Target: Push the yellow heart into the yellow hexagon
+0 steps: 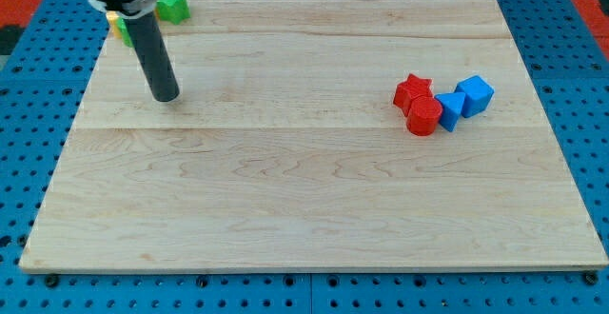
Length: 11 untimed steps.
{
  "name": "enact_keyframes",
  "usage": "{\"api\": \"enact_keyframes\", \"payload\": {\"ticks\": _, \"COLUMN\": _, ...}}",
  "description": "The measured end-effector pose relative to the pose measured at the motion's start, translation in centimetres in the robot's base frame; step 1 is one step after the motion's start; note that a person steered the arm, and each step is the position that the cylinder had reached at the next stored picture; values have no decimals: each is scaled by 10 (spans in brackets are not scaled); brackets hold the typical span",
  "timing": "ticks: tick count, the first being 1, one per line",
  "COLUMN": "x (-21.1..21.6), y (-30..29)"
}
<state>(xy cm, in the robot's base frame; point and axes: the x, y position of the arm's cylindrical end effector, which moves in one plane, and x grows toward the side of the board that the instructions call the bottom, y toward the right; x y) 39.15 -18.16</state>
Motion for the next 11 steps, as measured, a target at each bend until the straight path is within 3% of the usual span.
{"api": "enact_keyframes", "payload": {"ticks": 2, "x": 4, "y": -42}}
{"api": "enact_keyframes", "payload": {"ticks": 3, "x": 4, "y": -114}}
{"api": "enact_keyframes", "payload": {"ticks": 7, "x": -18, "y": -120}}
{"api": "enact_keyframes", "payload": {"ticks": 8, "x": -37, "y": -124}}
{"api": "enact_keyframes", "payload": {"ticks": 10, "x": -148, "y": -98}}
{"api": "enact_keyframes", "payload": {"ticks": 11, "x": -176, "y": -94}}
